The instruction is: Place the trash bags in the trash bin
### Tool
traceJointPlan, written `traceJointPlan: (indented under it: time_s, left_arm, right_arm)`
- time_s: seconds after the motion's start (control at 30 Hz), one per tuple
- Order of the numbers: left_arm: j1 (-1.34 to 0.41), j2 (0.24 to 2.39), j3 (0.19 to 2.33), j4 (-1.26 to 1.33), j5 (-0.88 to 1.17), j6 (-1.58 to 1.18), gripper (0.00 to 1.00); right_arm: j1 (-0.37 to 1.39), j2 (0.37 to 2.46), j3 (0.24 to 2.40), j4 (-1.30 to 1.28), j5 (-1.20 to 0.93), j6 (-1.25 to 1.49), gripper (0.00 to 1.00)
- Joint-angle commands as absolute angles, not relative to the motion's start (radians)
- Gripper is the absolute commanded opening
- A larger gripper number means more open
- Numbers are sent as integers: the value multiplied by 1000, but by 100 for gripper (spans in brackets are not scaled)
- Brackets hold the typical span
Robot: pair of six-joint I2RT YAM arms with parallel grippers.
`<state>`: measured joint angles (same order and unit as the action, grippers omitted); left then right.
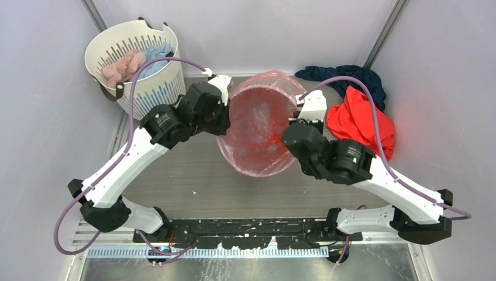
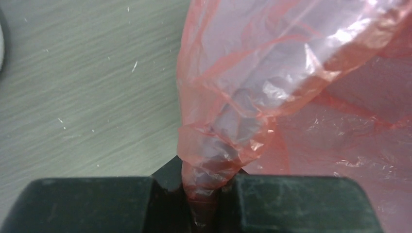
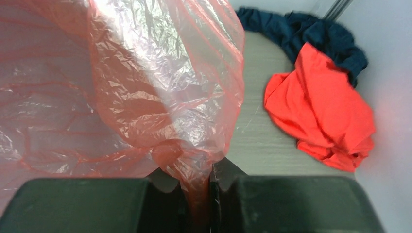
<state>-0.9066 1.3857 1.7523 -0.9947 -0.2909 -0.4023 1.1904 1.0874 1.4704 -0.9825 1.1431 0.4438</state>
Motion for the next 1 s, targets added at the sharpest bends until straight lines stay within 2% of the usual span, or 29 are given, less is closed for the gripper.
traceJointPlan:
  time_s: [0.0,0.2,0.57,0.63,0.7,0.8,0.87,0.93,0.97]
  left_arm:
    - [-827,1430,1844,-1037,-8,-470,0]
    - [-694,1502,1814,-1035,187,-466,0]
    - [-604,1502,1774,-1039,252,-445,3]
    - [-596,1510,1754,-1028,263,-438,8]
    - [-589,1506,1724,-1001,273,-437,20]
    - [-581,1489,1678,-946,273,-438,32]
    - [-573,1487,1663,-921,276,-442,36]
    - [-568,1489,1658,-911,275,-440,43]
    - [-566,1489,1657,-907,273,-440,46]
  right_arm:
    - [1082,1136,1528,-961,866,525,1]
    - [881,1160,1459,-866,563,535,1]
    - [737,1267,1412,-832,293,579,1]
    - [728,1279,1400,-824,277,588,1]
    - [723,1295,1395,-827,265,591,1]
    - [719,1316,1397,-836,258,587,20]
    - [715,1328,1400,-841,252,586,24]
    - [710,1335,1399,-840,242,585,39]
    - [708,1337,1399,-838,242,584,43]
